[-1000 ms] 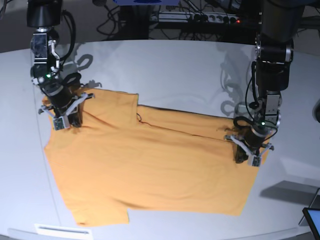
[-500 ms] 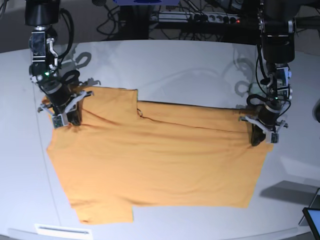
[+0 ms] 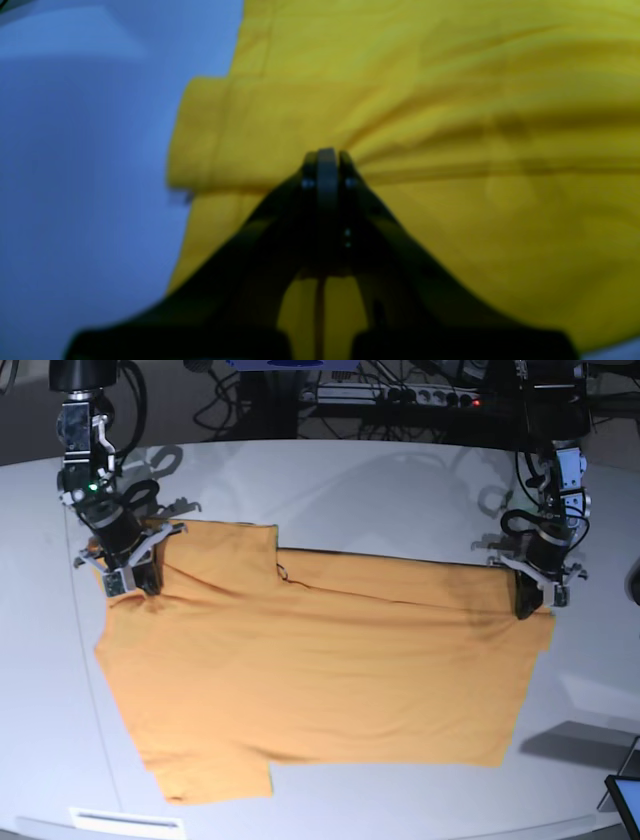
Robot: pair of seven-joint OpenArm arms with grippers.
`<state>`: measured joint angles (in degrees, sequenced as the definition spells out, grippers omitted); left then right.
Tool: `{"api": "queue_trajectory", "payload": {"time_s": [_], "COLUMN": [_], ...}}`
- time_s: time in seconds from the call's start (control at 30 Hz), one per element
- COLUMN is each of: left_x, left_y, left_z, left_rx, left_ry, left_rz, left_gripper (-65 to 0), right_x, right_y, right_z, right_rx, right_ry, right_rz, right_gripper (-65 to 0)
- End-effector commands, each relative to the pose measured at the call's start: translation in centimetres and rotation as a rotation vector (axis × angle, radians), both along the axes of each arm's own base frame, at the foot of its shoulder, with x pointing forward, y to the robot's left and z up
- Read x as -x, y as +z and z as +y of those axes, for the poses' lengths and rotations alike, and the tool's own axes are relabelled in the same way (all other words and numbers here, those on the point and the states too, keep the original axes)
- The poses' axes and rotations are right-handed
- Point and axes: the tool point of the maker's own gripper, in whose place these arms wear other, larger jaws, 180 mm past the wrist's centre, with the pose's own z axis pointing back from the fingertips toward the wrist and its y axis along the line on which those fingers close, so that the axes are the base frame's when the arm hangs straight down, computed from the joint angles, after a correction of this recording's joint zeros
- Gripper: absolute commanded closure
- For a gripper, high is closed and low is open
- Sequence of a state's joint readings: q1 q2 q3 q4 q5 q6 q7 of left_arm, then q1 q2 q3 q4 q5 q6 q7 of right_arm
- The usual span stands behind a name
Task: Fold the T-shirt properly
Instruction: 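Pull the folded shoulder edge toward the robot with both grippers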
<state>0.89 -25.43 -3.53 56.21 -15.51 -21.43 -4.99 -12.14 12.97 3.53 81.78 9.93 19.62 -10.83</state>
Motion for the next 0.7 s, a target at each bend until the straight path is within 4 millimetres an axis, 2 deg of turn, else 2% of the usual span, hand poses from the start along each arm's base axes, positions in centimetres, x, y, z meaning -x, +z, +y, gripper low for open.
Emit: {"api": "queue_trajectory", "payload": {"time_s": [0.0,0.27,0.33,0.43,0.53,0.67], "left_x": [3.5,4.5,3.4,1.2,-0.3,-3.7], "left_y": [-3.9,-3.6,-2.1,1.1,3.4,6.9], "left_z": [1.6,2.3,1.7,0.3,-0.6,-1.5], "left_rx": [-0.080,-0.092,-0.099,-0.125,-0.154,-0.168], "left_ry": [0.017,0.034,0.014,-0.029,-0.049,-0.051], "left_rz": [0.223,0.233,0.184,0.107,0.097,0.035], "left_gripper": [0.0,0.0,0.0,0.0,0.0,0.0], "right_x": [2.7,2.5,2.5,2.6,2.6,2.6], "right_y": [-2.9,-2.7,-2.7,-2.8,-2.9,-2.9], "right_z": [-1.3,-1.4,-1.4,-1.4,-1.5,-1.5], "right_rx": [0.097,0.103,0.103,0.102,0.102,0.103], "right_ry": [0.011,0.015,0.015,0.014,0.014,0.012], "right_rz": [0.160,0.153,0.153,0.156,0.159,0.159], "right_gripper": [0.0,0.0,0.0,0.0,0.0,0.0]}}
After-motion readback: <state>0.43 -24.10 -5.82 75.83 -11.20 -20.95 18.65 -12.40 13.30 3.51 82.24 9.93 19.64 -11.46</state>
